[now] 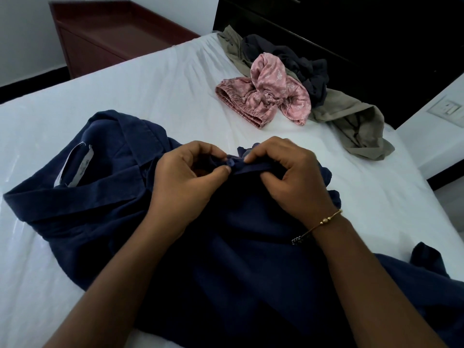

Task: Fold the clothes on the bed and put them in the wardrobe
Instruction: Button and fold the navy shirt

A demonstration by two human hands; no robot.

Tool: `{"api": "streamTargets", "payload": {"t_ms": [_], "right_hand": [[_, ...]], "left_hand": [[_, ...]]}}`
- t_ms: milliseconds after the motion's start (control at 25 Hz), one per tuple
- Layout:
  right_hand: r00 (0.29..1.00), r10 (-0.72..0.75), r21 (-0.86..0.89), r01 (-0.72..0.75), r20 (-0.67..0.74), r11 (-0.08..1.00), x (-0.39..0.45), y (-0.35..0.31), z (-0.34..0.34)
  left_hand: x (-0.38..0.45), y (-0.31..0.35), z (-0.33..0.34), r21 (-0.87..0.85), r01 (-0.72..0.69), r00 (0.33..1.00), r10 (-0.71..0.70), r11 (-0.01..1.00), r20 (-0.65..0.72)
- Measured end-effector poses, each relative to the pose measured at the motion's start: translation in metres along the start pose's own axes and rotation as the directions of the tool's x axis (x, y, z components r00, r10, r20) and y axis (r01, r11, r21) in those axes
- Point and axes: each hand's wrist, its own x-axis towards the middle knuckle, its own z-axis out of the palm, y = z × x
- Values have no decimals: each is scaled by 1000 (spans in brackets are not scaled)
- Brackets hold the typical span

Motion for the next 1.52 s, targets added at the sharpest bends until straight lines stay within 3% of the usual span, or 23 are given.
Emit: {"api": "streamTargets", "payload": {"t_ms": [160,280,360,480,560,640,680,720,840,920,1040,1200,1280,1400,1520], "right_hand": [[991,98,-93,-106,-89,990,2,6,-12],[942,138,-325,-240,-307,915,7,0,-25],[871,124,-465,-368,-475,805,7,4,-47],[770,125,-494,-516,-626,700,0,22,-65],[792,301,-491,-578,-532,652,-6,33,-56],[783,573,-581,-591,-244,560,-8,37,-44],[768,631,-610,-554,-112,567,-7,38,-40],[792,610,-597,-502,-26,626,-5,36,-35],[963,271,-452,-237,10,860,6,15,-15],[988,148,-383,-124,34,916,5,6,1],[989,148,-335,-130,27,933,-4,16,14],[995,96,-415,-88,-1,905,-6,18,19],[998,61,-437,-50,9,898,-8,24,27],[994,104,-492,-71,39,868,-16,49,46],[988,153,-527,-115,28,842,-22,74,66]], "left_hand": [[-2,1,-1,221,-259,960,277,940,-53],[0,5,-3,352,-432,881,471,830,-31],[3,6,-8,411,-479,842,539,776,-34],[9,2,-18,480,-459,826,558,748,-80],[15,-6,-24,546,-400,841,531,736,-100],[18,-14,-27,597,-340,867,488,727,-101],[19,-16,-27,619,-325,873,479,715,-96],[18,-17,-25,645,-320,873,481,694,-84],[11,-15,-17,749,-282,884,465,599,-40],[8,-12,-14,791,-245,921,390,560,9],[5,-10,-11,803,-306,932,333,511,143],[2,-13,-3,777,-539,806,466,325,364],[0,-15,-1,759,-589,759,515,278,400],[-3,-3,2,734,-618,700,621,280,352],[-10,5,14,475,-790,590,691,388,418]]}}
